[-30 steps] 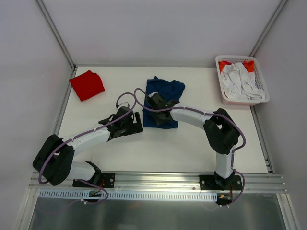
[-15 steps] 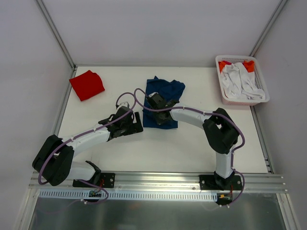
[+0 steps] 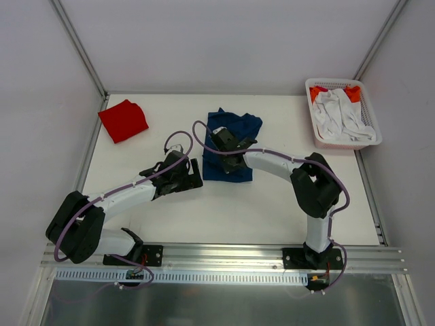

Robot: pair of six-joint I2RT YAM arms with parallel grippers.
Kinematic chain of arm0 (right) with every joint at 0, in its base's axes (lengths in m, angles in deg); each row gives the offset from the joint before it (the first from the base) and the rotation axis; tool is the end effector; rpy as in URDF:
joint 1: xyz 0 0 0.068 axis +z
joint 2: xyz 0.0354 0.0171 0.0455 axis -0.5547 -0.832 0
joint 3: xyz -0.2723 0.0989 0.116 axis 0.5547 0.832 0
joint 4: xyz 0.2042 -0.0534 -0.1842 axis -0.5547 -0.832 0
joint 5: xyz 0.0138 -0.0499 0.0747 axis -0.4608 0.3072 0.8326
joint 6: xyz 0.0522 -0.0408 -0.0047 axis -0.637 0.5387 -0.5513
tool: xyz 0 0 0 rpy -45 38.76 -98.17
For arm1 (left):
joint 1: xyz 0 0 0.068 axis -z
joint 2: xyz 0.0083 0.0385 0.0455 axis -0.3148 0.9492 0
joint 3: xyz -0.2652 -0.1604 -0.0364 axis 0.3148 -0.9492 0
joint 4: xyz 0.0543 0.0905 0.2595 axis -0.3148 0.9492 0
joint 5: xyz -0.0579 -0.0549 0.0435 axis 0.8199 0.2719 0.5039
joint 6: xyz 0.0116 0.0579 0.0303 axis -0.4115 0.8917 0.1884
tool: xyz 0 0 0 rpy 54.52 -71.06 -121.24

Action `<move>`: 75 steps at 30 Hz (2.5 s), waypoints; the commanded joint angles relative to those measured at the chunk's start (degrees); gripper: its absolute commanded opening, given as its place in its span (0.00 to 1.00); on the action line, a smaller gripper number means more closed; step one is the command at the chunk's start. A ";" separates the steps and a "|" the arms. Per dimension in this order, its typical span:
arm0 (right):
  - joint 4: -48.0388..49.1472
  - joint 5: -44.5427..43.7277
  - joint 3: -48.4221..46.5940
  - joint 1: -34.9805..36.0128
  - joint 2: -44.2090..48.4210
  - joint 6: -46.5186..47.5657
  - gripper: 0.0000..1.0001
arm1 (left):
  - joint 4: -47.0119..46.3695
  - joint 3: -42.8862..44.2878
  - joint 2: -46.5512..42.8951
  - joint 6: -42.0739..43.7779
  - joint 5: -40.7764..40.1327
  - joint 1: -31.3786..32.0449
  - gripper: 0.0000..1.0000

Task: Fold and stack the t-shirts
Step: Fold the folded rectangular tshirt in 1/3 of the way

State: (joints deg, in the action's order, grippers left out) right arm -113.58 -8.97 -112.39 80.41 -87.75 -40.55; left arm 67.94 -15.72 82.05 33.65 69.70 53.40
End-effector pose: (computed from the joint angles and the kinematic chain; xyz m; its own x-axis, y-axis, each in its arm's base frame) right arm 0.3208 0.3217 0.2123 -0.5150 -0.6560 -0.5517 -0.6497 0.7186 -0.2480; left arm 0.2307 -0.1531 0.2035 -0.7632 -0.2603 -0.5914 -0.0126 0.9211 -0.3891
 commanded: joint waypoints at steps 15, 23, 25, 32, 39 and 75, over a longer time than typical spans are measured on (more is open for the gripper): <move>-4.71 1.58 -22.46 -10.32 -5.50 4.63 0.00 | -0.30 -0.67 -1.35 -0.65 0.41 -0.07 0.99; -11.03 4.04 -39.94 -13.93 -21.83 4.36 0.25 | -0.39 -0.58 -0.38 -0.47 0.85 -0.07 0.99; -12.18 3.87 -43.03 -14.20 -23.79 4.36 0.38 | -0.39 -0.41 -0.12 -0.30 0.85 -0.07 0.99; -10.26 4.04 -36.99 -14.29 -20.73 3.57 0.42 | -0.39 0.12 0.50 -0.12 1.46 -0.07 0.99; -8.67 1.76 -28.36 -12.97 -8.88 3.66 0.41 | -0.47 -1.11 -0.64 -0.21 1.64 -0.07 0.99; -2.52 -0.70 -1.20 1.71 4.50 -6.01 0.30 | -0.56 -3.57 -4.69 -0.82 1.46 -0.07 0.99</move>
State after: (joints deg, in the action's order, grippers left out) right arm -117.69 -9.26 -114.16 81.74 -86.19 -44.60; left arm 67.92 -18.54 79.19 33.58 70.94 53.40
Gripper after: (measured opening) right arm 0.302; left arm 0.990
